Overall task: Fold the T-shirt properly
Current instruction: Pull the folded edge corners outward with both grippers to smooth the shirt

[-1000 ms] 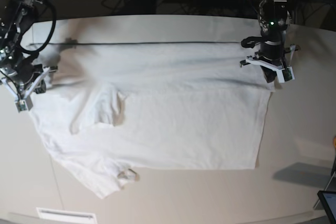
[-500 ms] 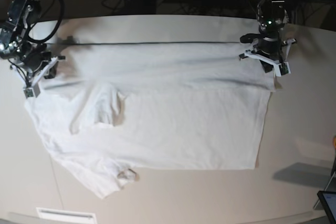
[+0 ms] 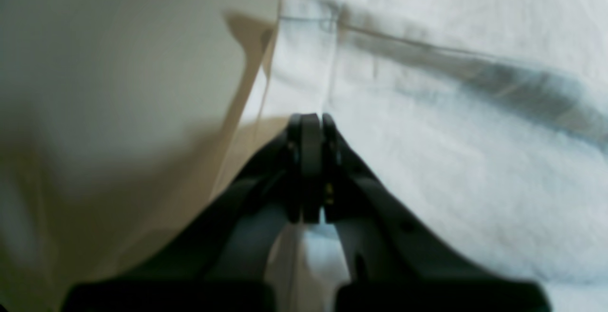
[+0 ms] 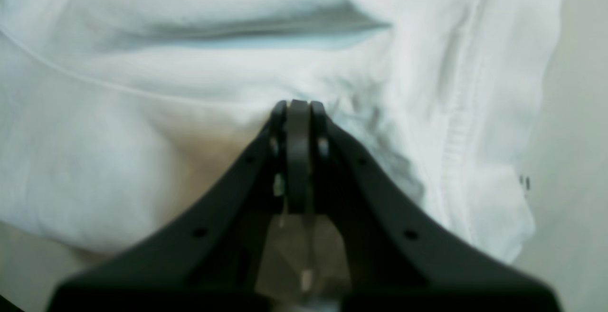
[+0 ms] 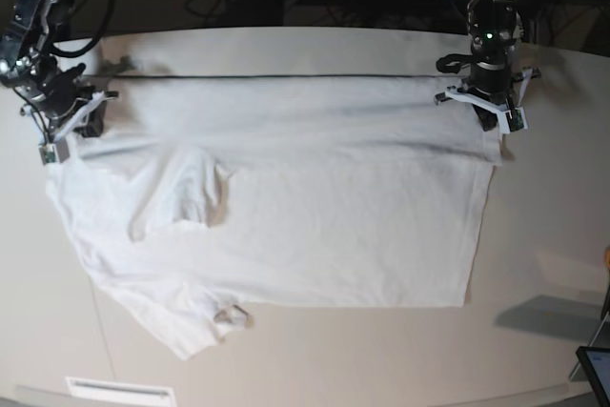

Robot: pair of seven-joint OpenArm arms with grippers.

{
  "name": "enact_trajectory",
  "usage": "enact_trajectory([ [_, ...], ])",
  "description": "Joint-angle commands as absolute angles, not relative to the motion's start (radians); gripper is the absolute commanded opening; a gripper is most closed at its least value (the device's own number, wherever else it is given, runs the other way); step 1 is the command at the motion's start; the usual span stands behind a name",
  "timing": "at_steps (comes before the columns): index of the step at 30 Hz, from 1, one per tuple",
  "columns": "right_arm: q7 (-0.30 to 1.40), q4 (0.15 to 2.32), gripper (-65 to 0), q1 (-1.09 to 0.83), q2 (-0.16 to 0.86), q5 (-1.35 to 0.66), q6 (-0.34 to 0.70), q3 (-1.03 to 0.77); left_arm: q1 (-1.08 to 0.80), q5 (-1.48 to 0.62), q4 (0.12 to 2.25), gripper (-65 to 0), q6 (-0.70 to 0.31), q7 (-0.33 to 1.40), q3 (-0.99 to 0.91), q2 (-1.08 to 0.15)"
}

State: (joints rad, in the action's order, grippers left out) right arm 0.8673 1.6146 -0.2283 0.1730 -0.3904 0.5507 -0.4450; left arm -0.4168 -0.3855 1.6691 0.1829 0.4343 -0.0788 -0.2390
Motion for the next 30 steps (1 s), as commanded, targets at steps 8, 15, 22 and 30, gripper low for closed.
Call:
enact_trajectory([
  [8, 0.943, 1.618, -62.8, -0.255, 0.183, -0.355, 0.553, -0.559, -0.499, -0.387, 1.761, -65.0, 0.194, 0.486, -0.082, -0.243],
  [15, 0.943, 1.618, -62.8, -0.266, 0.185, -0.354, 0.553, -0.581, -0.515, -0.389, 1.801, -65.0, 0.194, 0.489, -0.081, -0.242],
  [22, 0.943, 1.641, -62.8, -0.285, 0.185, -0.354, 0.553, -0.582, -0.515, -0.387, 1.801, -65.0, 0.194, 0.490, 0.005, -0.246],
  [30, 0.943, 1.722, -62.8, -0.292, 0.185, -0.354, 0.552, -0.570, -0.519, -0.387, 1.802, -65.0, 0.194, 0.487, -0.008, -0.249],
])
